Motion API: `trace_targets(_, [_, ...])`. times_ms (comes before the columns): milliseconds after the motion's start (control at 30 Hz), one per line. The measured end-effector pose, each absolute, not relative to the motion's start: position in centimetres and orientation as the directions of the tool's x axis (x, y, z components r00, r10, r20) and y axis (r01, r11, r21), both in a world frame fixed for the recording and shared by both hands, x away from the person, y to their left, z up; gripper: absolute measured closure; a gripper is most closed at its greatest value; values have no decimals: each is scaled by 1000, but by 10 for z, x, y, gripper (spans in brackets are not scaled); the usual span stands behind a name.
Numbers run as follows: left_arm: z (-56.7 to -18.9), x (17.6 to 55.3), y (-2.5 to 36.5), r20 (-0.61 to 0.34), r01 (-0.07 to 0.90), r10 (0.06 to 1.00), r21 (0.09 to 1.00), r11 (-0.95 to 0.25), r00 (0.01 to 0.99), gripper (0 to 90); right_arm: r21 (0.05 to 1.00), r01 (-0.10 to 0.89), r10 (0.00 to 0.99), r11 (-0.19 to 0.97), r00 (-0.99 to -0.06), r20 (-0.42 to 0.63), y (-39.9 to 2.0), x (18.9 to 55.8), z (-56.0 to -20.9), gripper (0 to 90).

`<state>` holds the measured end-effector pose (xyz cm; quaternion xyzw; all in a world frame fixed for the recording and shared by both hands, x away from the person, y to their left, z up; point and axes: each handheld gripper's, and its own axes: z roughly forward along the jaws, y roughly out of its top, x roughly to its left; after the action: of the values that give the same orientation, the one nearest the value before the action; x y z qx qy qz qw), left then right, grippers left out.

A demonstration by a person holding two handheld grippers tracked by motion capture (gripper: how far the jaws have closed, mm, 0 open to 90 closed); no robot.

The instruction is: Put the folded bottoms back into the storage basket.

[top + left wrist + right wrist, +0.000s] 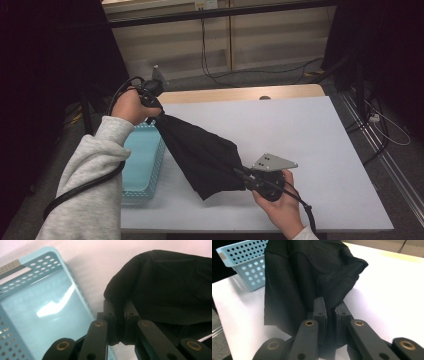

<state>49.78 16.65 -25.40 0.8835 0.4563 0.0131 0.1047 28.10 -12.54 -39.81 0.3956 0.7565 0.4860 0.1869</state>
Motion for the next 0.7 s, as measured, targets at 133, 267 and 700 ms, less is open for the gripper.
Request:
trace_targets(133, [-248,502,166,-63,808,812,168,-565,581,841,886,407,777,223,-623,91,-121,283,-394,825])
trace_targets(267, [-245,505,165,-44,803,808,154,-576,588,841,890,396,776,226,-626,81,-119,284,-392,825])
trace_targets(700, [-230,508,156,18,789,796,124,-602,605,841,898,389,772,207,-629,94,-117,287,-392,827])
